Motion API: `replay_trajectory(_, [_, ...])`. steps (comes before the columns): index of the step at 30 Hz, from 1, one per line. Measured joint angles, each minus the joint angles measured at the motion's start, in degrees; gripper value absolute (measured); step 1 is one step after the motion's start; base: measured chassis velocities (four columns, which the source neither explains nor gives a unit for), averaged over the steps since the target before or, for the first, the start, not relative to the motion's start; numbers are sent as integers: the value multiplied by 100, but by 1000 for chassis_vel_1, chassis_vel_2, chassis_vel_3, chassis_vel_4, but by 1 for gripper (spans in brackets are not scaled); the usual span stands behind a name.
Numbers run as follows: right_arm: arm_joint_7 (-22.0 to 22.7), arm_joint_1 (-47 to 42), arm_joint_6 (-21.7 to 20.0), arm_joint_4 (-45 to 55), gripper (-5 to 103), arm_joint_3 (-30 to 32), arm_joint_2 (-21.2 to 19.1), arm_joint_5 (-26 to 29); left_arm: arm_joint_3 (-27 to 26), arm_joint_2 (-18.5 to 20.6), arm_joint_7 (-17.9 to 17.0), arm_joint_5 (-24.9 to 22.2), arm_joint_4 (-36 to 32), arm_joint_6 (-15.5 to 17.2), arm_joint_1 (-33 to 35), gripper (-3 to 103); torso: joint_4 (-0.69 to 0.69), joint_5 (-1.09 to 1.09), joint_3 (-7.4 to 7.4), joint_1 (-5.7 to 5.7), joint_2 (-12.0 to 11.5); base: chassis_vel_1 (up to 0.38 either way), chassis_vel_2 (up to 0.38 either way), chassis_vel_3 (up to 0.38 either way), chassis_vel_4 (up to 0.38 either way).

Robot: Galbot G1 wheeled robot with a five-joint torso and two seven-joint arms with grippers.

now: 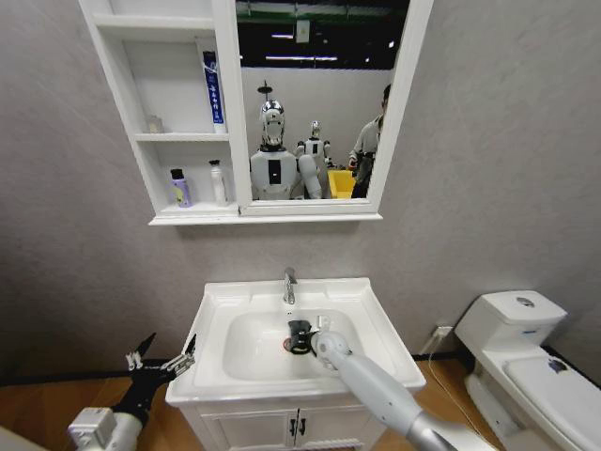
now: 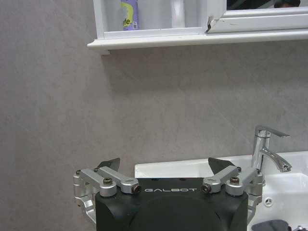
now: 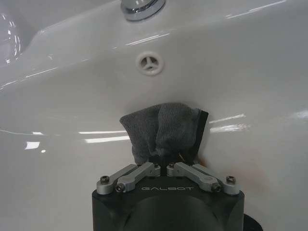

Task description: Move facial cleanser and shampoo from washbasin to cabinet, then wipe washbasin with towel.

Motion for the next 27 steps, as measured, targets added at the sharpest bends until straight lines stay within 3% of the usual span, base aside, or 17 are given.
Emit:
replay_trajectory(3, [-26,63,4,-262,1,-107,396,109,0,0,0,0,0,0,0,100,-2,-1,-1,0,0,0,0,0,0])
replay_trajectory(9, [99,55,-4,-84,1,-124,591,298,0,0,0,0,0,0,0,100,4,2,0,0,0,0,0,0,0])
replay_trajectory(12, [187,2,-9,49,1,-57,439,336,0,0,0,0,0,0,0,100,5,4,0,0,0,0,0,0,0])
replay_trajectory(14, [184,-141,-43,189,1,82,101,328,0,0,0,0,0,0,0,100,-1,3,-1,0,0,0,0,0,0])
replay_trajectory(18, [165,-345,-92,419,1,226,-288,292,0,0,0,0,0,0,0,100,-1,4,-1,0,0,0,0,0,0])
replay_trajectory(21, [199,-714,-130,869,1,624,-667,-322,0,0,0,0,0,0,0,100,0,4,0,0,0,0,0,0,0])
replay_trajectory(27, [367,-986,-238,1357,1,759,-1033,-428,0,0,0,0,0,0,-1,100,-2,1,-1,-1,0,0,0,0,0])
